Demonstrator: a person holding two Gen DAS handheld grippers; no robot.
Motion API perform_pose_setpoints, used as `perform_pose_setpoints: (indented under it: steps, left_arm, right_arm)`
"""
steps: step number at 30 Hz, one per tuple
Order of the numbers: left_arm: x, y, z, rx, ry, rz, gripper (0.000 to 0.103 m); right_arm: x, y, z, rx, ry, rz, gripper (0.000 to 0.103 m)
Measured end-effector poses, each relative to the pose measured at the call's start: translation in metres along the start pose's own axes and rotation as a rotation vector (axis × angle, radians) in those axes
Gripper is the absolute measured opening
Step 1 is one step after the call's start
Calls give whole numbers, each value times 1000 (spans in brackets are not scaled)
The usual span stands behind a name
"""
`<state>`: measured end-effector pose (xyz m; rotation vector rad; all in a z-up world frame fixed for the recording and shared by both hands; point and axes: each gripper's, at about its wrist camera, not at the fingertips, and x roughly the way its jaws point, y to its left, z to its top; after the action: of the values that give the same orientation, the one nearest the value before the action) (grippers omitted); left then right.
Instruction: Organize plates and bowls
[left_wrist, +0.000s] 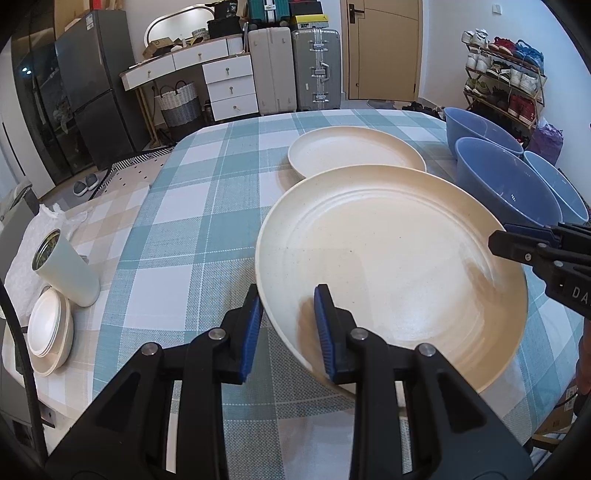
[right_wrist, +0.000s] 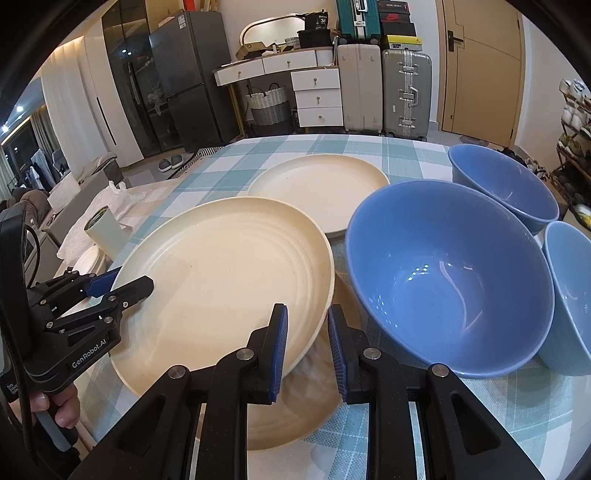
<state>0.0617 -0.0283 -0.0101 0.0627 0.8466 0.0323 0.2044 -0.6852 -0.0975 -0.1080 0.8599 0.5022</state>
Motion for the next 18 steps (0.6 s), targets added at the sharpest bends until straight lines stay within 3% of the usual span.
perform_pose_setpoints:
  steps: [18]
  left_arm:
    - [10, -14, -9, 56, 27, 8, 25]
  right_arm:
    - [2, 1, -18, -41, 6, -63, 23]
